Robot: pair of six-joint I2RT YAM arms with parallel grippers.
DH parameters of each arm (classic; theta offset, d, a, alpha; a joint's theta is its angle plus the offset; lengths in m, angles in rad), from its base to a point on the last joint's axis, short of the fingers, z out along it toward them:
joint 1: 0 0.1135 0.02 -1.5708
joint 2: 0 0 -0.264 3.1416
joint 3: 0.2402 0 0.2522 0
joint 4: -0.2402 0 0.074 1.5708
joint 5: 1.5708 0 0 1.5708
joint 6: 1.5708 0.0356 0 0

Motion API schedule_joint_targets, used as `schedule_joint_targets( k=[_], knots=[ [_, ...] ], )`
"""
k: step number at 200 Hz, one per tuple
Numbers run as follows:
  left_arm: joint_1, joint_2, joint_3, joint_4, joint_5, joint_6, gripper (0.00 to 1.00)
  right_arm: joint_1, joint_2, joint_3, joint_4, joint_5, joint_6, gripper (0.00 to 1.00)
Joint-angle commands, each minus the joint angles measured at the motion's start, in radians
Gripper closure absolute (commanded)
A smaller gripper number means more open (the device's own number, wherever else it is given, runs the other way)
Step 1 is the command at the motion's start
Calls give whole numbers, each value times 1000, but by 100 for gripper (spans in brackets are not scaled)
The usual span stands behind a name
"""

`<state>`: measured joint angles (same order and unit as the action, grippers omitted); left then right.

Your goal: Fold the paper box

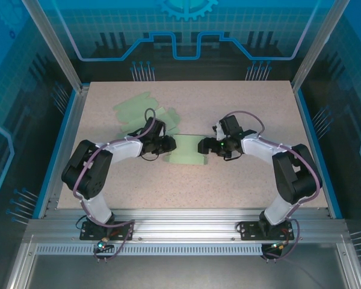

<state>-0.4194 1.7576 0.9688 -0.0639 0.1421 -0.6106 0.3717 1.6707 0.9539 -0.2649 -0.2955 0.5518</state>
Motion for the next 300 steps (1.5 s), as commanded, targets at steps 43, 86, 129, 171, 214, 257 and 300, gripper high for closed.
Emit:
schedule_joint_targets(
  k=[43, 86, 129, 171, 214, 257, 300],
  knots=[
    [109, 77, -96, 40, 172, -70, 87, -36, 115, -44, 277, -240, 127, 12],
    [156, 117, -104, 70, 240, -69, 92, -42, 177, -25, 358, -292, 155, 12],
    [164, 149, -82, 70, 271, -48, 93, -63, 246, 13, 460, -367, 185, 14],
    [164, 142, -77, 67, 271, -38, 92, -57, 309, 91, 526, -437, 212, 25],
    [164, 110, -79, 88, 282, -44, 80, -57, 300, 104, 529, -441, 228, 48],
    [156, -1, -97, 185, 312, -48, 64, -70, 218, 55, 450, -390, 293, 59],
    [77, -202, -167, 344, 234, 169, 46, -111, 96, -44, 404, -427, 409, 59]
  ],
)
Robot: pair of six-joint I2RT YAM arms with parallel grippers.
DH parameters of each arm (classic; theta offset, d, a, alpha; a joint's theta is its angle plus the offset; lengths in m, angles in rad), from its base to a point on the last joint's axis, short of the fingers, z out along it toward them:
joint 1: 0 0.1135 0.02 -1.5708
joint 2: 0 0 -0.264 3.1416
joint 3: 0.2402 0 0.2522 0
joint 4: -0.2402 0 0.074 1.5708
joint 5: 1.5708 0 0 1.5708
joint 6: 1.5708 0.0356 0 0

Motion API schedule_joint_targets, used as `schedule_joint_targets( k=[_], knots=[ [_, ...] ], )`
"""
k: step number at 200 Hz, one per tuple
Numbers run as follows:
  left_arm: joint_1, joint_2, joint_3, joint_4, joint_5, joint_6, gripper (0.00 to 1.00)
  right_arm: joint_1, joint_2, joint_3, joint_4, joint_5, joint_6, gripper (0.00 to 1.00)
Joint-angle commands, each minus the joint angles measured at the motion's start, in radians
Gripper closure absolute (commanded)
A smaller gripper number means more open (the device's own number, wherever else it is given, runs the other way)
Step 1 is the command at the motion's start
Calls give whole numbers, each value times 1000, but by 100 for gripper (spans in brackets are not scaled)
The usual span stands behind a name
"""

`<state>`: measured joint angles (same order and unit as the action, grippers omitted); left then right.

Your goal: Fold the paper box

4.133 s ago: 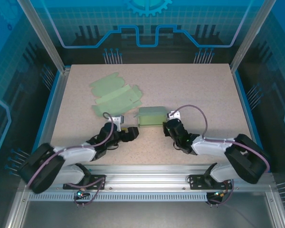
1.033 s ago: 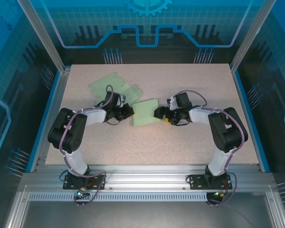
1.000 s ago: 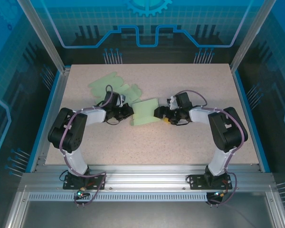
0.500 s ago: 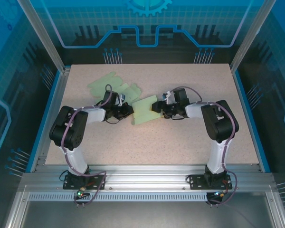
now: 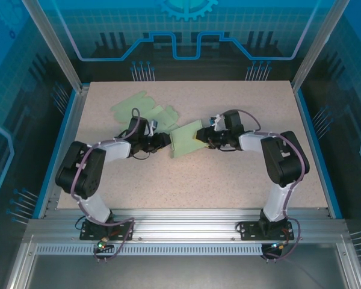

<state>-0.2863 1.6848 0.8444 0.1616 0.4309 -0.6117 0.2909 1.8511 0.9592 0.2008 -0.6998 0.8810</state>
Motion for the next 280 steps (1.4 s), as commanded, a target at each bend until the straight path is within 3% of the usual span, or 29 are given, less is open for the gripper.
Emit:
schedule_joint_targets(
  k=[1, 20, 55, 76, 97, 147, 169, 195, 225, 280],
  knots=[
    [-60, -133, -46, 123, -58, 180, 46, -31, -88, -51, -65, -24, 81, 59],
    [-139, -208, -114, 232, -125, 359, 24, -52, -151, -74, -123, -46, 93, 59],
    [-368, -302, -283, 481, -248, 816, 2, -94, -254, -127, -242, -94, 90, 58],
    [-506, -277, -281, 445, -403, 1062, 1, -113, -290, -135, -302, -125, 86, 58],
    [-580, -208, -269, 492, -591, 1171, 1, -120, -311, -134, -364, -139, 72, 58],
    [-628, -41, -197, 608, -870, 1276, 2, -120, -340, -144, -403, -155, 66, 58],
    [-629, -4, -173, 636, -941, 1284, 10, -121, -352, -142, -436, -151, 44, 58],
    [-632, -30, -170, 601, -903, 1261, 24, -124, -359, -140, -465, -136, 20, 57],
    [-631, -81, -158, 494, -844, 1215, 33, -133, -355, -138, -468, -125, 10, 54],
    [-609, -185, -84, 124, -630, 1100, 42, -166, -390, -113, -522, -98, -38, 26]
  ],
)
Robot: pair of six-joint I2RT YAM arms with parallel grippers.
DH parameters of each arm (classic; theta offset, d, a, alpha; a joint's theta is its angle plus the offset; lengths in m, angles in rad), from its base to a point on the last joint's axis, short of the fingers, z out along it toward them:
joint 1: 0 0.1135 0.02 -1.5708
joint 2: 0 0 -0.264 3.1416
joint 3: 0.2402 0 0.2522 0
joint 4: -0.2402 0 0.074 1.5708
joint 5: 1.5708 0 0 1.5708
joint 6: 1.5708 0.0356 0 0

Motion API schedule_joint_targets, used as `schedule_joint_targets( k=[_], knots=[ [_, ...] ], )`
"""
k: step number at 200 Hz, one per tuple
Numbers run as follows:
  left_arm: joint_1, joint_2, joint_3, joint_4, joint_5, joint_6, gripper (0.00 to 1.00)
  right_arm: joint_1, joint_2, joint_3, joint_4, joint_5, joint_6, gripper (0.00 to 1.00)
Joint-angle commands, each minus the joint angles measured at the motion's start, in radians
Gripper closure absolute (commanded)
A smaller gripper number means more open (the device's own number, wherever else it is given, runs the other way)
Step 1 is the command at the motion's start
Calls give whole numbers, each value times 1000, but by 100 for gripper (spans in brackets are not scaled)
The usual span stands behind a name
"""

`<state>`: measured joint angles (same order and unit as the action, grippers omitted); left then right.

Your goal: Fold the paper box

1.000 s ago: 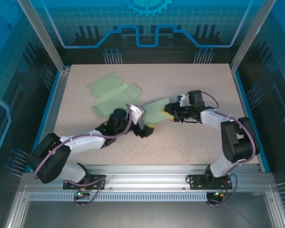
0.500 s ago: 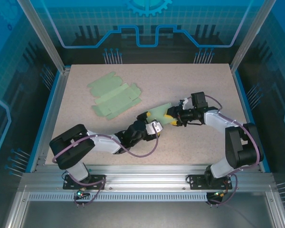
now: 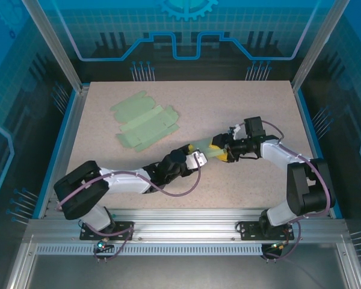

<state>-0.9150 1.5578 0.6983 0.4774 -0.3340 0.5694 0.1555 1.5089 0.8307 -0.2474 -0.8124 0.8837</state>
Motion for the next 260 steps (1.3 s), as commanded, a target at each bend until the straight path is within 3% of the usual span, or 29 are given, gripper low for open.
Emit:
schedule_joint_targets(
  k=[1, 41, 52, 64, 118, 156, 192, 224, 234, 249, 260],
  knots=[
    [21, -59, 64, -199, 139, -84, 43, -33, -51, 16, -75, 16, -43, 25],
    [101, -64, 194, -568, 370, -145, 43, -127, -187, 30, -157, 77, -108, 9],
    [133, -50, 215, -620, 422, -152, 47, -149, -236, 35, -194, 123, -141, 7],
    [153, -29, 218, -625, 435, -155, 54, -161, -278, 42, -225, 163, -179, 6],
    [174, 13, 253, -601, 454, -166, 52, -168, -352, 42, -279, 264, -267, 7],
    [192, 53, 301, -626, 447, -173, 73, -168, -320, 31, -317, 327, -300, 9],
    [192, 44, 274, -592, 435, -164, 74, -168, -325, -12, -309, 351, -301, 9],
    [192, 40, 247, -567, 437, -163, 73, -168, -291, -72, -244, 292, -277, 8],
    [190, 43, 245, -574, 445, -159, 62, -166, -267, -91, -196, 251, -261, 8],
    [178, 49, 235, -586, 460, -151, 24, -161, -231, -117, -142, 218, -244, 7],
    [162, 45, 217, -587, 470, -155, 13, -159, -213, -122, -134, 229, -249, 7]
  ],
)
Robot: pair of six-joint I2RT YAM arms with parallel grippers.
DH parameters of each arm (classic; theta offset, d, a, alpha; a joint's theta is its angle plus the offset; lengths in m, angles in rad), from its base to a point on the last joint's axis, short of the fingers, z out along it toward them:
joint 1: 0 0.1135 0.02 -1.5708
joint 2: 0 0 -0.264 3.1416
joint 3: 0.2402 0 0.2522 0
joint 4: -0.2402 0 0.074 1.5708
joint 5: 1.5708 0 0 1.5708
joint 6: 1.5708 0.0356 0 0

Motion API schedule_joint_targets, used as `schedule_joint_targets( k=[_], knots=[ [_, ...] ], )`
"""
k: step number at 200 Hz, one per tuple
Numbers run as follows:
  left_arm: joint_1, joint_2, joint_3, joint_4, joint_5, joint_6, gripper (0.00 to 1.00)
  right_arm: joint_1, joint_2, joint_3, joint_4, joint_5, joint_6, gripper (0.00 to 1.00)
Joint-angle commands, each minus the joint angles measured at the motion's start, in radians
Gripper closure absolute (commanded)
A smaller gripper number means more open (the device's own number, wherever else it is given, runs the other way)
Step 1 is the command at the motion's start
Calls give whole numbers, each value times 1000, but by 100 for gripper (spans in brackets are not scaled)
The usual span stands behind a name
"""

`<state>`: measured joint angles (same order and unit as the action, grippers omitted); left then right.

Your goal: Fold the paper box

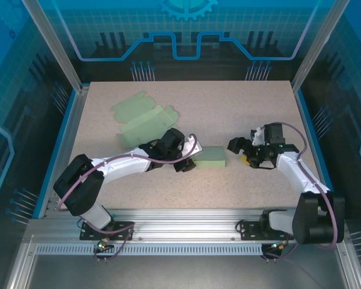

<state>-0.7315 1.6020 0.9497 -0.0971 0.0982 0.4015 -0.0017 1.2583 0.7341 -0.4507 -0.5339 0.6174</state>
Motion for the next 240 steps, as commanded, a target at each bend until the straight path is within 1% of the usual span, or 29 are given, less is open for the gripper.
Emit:
schedule_joint_targets(
  k=[1, 8, 33, 56, 76, 85, 99, 115, 142, 154, 162, 181, 189, 214, 223, 234, 240],
  knots=[
    [-23, -1, -37, -12, 40, 12, 12, -1, 39, -26, 71, -48, 17, 7],
    [-30, -10, -51, -9, 51, 0, 8, -1, 51, -30, 77, -43, 13, 6],
    [-36, -64, -102, 38, 85, -81, 1, 2, 80, -40, 106, -52, 3, 6],
    [-36, -142, -150, 108, 155, -145, 1, 13, 105, -43, 121, -45, -4, 6],
    [-36, -201, -149, 106, 249, -175, 1, 22, 123, -61, 149, -45, 1, 6],
    [-36, -234, -149, 111, 275, -197, 1, 26, 129, -66, 158, -46, 2, 6],
    [-33, -276, -162, 156, 279, -241, 1, 33, 133, -75, 164, -40, 1, 7],
    [-17, -290, -141, 172, 234, -325, 1, 43, 132, -82, 164, -30, -3, 7],
    [57, -227, -48, 103, 150, -534, 3, 61, 143, -85, 156, -10, -13, 8],
    [98, -176, -27, 84, 165, -620, 5, 66, 152, -86, 158, -5, -15, 10],
    [111, -141, -17, 68, 156, -661, 7, 68, 162, -85, 159, -2, -16, 11],
    [115, -54, 1, 35, 149, -707, 9, 74, 180, -91, 163, 5, -18, 14],
    [115, -20, 8, 33, 165, -723, 11, 74, 186, -95, 167, 4, -16, 16],
    [113, 72, 16, 55, 216, -774, 20, 80, 197, -103, 182, 6, -10, 19],
    [114, 98, 18, 52, 217, -781, 25, 84, 200, -104, 187, 9, -7, 19],
    [116, 122, 14, 50, 216, -782, 27, 89, 208, -108, 197, 9, -1, 19],
    [116, 134, 13, 48, 213, -783, 31, 94, 212, -112, 205, 9, 2, 19]
  ],
)
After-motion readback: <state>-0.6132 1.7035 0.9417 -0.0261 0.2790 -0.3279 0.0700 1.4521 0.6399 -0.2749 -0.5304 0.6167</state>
